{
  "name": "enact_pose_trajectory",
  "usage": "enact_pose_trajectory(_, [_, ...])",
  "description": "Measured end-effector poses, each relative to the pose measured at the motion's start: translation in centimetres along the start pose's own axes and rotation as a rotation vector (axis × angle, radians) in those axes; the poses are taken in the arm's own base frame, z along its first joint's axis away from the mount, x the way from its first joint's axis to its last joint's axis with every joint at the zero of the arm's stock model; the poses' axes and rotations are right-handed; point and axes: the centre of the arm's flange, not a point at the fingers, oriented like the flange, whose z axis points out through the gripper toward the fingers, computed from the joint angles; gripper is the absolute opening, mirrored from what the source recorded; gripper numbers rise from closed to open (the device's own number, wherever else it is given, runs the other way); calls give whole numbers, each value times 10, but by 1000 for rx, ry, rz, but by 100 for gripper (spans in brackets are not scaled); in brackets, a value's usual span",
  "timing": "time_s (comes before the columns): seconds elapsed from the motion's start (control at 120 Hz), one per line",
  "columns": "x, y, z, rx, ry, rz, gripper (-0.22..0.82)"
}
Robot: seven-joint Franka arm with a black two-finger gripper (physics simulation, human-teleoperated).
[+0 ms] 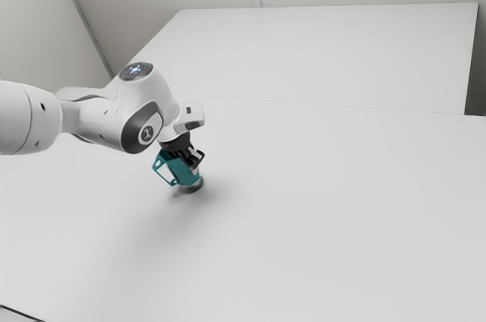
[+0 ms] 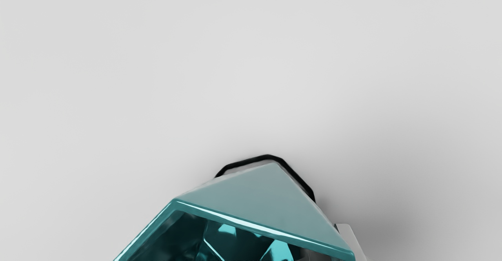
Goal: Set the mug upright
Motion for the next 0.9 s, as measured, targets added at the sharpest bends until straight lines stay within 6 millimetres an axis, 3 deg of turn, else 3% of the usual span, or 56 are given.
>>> enact_pose_trajectory(0.283, [-3, 3, 12, -7, 2, -14, -18])
enact_pose_trajectory(0.7, [-11, 26, 5, -8, 10, -2, -18])
enact_pose_trajectory(0.9, [-12, 24, 7, -9, 5, -16, -18])
